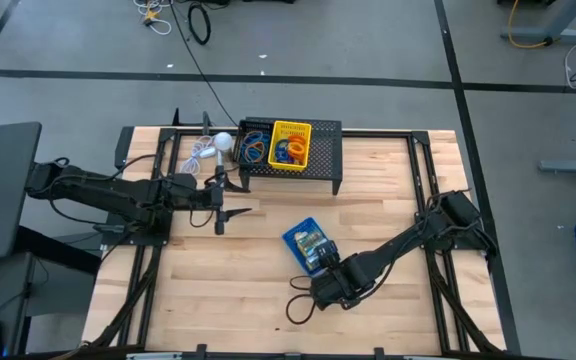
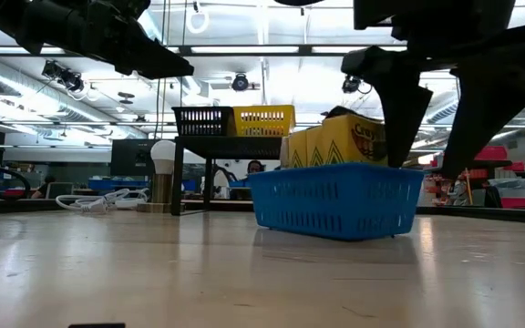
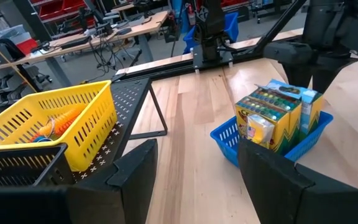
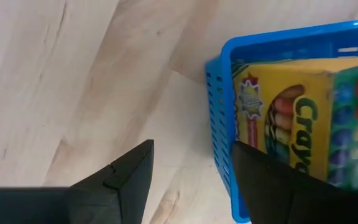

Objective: Pick & Place Office Desk Supplies
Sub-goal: Put the blue basket on the shelf

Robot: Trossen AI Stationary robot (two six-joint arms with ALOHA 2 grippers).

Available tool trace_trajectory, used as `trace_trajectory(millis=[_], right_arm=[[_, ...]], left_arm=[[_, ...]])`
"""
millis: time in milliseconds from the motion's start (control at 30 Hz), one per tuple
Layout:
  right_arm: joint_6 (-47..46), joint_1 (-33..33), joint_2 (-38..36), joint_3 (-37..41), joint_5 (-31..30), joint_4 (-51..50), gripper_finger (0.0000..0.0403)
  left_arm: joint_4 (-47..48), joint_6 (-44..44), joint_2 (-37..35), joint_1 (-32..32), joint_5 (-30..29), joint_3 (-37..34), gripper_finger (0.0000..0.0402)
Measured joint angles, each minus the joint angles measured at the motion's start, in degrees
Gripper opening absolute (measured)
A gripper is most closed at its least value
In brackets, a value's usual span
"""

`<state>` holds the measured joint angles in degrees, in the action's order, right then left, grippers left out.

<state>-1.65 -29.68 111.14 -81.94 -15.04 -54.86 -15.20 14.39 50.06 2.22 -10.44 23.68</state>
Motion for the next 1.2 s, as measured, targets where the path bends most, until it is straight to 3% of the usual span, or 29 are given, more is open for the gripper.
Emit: trace_trajectory(millis=[467, 933, 1200], right_arm=[[1.62, 1.33, -0.12, 0.06, -3.19, 0.1, 0.0224], [7.96, 6.17, 0.03, 5.12, 3.68, 10.5, 0.0224], [9.76, 7.78, -0.3, 9.44, 3.07, 18.6, 0.0212]], left_arm=[[0.0, 0.15, 0.0, 0.02, 1.7, 0.0, 0.0227], [0.0, 0.15, -0.04, 0.04, 1.7, 0.0, 0.0227], [0.0, 0.14, -0.04, 0.04, 1.7, 0.0, 0.0227]])
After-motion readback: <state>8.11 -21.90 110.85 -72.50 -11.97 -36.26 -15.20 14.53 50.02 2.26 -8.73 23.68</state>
